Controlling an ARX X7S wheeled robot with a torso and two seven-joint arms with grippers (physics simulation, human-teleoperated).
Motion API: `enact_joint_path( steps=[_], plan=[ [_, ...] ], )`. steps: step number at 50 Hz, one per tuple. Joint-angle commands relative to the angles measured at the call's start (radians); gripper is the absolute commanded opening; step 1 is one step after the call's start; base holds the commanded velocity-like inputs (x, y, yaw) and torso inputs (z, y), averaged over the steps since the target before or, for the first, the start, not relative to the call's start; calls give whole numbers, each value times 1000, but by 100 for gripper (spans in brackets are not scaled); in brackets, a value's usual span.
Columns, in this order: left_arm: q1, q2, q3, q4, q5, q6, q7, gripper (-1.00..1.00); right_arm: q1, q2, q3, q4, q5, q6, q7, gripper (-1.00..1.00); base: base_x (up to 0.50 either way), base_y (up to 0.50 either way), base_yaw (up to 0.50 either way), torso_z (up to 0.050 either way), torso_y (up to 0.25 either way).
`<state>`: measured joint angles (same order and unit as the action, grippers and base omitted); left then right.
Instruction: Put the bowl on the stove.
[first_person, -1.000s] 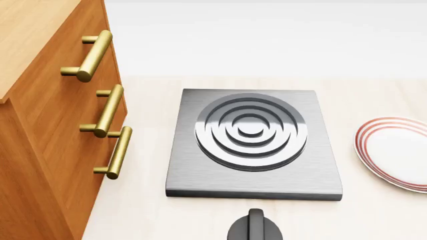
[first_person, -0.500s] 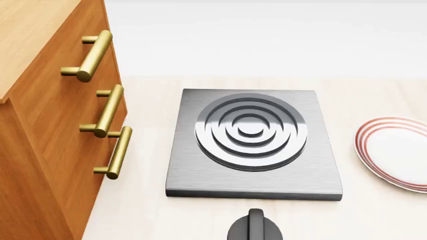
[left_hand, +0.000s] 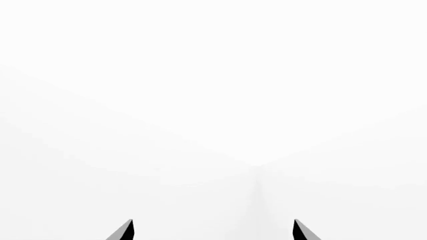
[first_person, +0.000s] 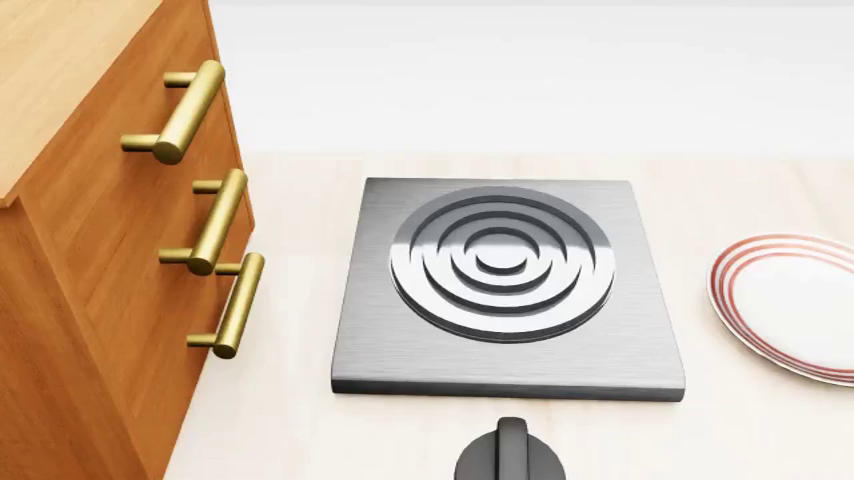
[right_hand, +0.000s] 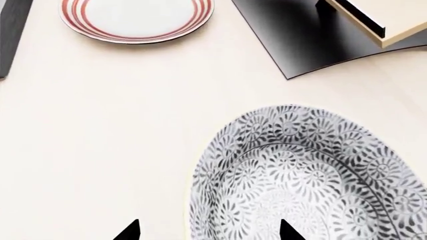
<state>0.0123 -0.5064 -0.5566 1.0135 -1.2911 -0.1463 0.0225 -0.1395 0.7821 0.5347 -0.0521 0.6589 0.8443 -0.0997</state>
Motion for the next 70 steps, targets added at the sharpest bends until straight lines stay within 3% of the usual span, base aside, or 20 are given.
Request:
enact_joint_path(
  steps=[1,5,6,34,57,70],
  plan=[
    [3,21,-16,-5,23,-1,19,100,-16,-26,13,0,-24,-21,-27,100,0,0,0,0,0],
    [4,18,-17,-4,21,2,16,100,-12,-26,2,6,-32,-34,-30,100,0,0,0,0,0],
    [5,17,-17,-4,21,3,16,100,-11,-27,1,6,-34,-40,-31,-100,0,0,0,0,0],
    [14,7,-12,-6,21,22,12,100,-77,-30,59,-49,-7,-38,-57,-100,0,0,0,0,0],
    [21,3,-3,-7,39,33,15,100,-109,113,229,-232,133,56,-170,-100,0,0,0,0,0],
    [18,-9,3,-14,29,35,-7,100,-40,198,228,-291,206,99,-184,-100,0,0,0,0,0]
  ],
)
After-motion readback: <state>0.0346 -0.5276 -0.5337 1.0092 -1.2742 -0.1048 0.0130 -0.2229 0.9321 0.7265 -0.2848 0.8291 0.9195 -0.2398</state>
